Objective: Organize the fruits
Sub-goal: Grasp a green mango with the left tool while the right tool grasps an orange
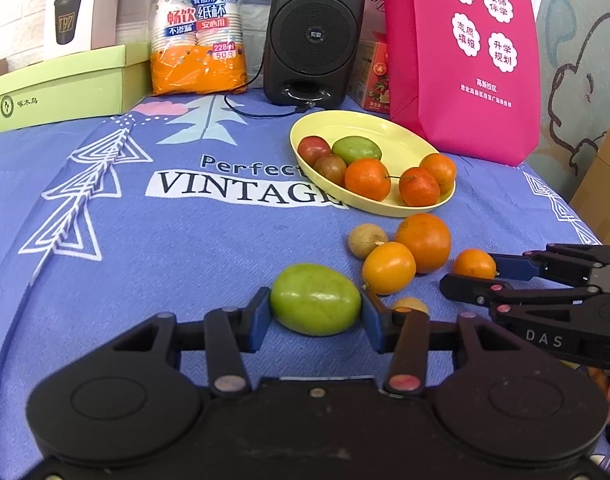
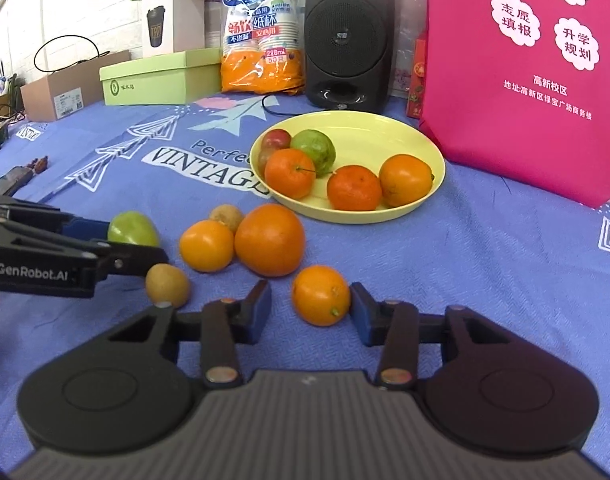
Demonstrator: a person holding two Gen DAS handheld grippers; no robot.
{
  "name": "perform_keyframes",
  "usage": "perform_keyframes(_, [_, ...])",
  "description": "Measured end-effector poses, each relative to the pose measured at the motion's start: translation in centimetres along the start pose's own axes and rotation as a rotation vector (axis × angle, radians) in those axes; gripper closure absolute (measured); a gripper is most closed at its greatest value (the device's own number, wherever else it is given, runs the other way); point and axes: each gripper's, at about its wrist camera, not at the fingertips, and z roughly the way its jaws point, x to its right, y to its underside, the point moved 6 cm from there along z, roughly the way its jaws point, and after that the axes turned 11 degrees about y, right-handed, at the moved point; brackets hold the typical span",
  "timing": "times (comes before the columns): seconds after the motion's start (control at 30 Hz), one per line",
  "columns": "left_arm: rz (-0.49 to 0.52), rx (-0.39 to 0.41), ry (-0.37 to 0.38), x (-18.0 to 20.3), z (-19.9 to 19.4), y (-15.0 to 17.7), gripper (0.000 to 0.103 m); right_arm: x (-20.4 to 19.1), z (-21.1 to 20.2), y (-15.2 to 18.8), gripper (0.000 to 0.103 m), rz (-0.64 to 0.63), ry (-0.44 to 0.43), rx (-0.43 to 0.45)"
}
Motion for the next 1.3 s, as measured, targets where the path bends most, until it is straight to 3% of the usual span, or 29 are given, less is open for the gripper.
perform_keyframes(0.03, [0.001, 0.000, -0.001, 0.0, 0.0, 0.0, 0.056, 0.0, -0.1, 0.0, 0.072, 0.003, 0.002, 0.002])
perform_keyframes(0.07, [0.000, 0.000, -0.001, 0.0, -0.1, 0.1, 0.056, 0.1, -0.2, 0.0, 0.073, 0.007, 0.001, 0.003])
perform_keyframes(0.7, [0.000, 0.018, -0.007, 0.4, -2.9, 0.7, 0.056, 0.8, -4.3, 1.1, 0.073, 0.036, -0.015, 0.047])
perform_keyframes(1.3, [0.027, 0.050, 0.005, 1.5, -5.1, -0.1, 0.056, 1.3, -5.8, 1.1, 0.073, 0.044, -0.016, 0.072])
